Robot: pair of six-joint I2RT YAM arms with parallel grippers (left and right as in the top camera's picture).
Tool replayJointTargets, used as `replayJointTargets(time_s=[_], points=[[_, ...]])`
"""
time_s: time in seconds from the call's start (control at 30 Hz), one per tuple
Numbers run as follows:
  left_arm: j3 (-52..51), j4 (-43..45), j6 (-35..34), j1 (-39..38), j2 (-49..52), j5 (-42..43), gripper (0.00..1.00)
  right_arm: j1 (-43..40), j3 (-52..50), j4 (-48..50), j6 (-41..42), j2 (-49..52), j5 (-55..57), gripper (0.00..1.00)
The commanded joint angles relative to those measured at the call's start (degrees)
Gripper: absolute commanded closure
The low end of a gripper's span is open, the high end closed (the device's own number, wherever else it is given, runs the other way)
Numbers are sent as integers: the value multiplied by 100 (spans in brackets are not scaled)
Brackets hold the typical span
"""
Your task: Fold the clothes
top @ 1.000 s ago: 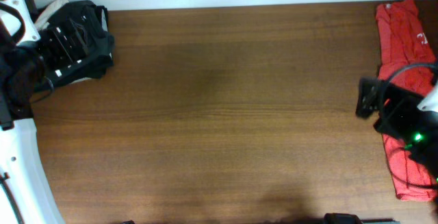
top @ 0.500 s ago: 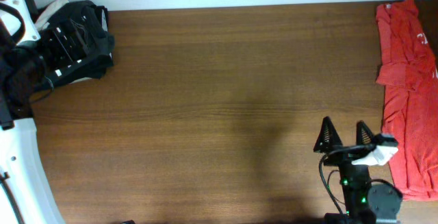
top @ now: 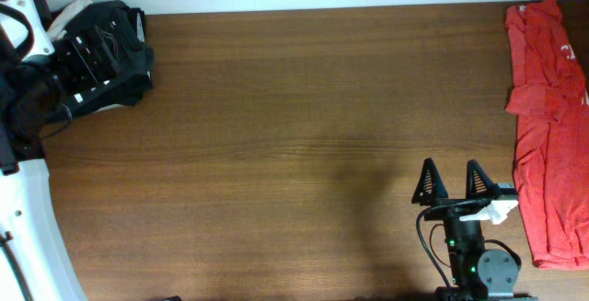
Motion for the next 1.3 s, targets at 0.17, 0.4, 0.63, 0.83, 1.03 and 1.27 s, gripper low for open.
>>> replayJointTargets(time_s=[0.17,0.4,0.63,0.83,1.03,1.27], points=[[4,13,11,9,-46,26,1,66,-39,-970,44,-26,-9,1],[4,13,11,9,-46,26,1,66,-39,-970,44,-26,-9,1],[4,13,11,9,-46,26,1,66,-39,-970,44,-26,-9,1],[-2,-474,13,9,-210,-293,1,66,-39,-970,44,-26,-9,1],[-2994,538,17,-466,-2374,-999,1,66,-39,-970,44,-26,-9,1],[-8072,4360,96,-778,-6310,-953,1,66,-39,-970,44,-26,-9,1]])
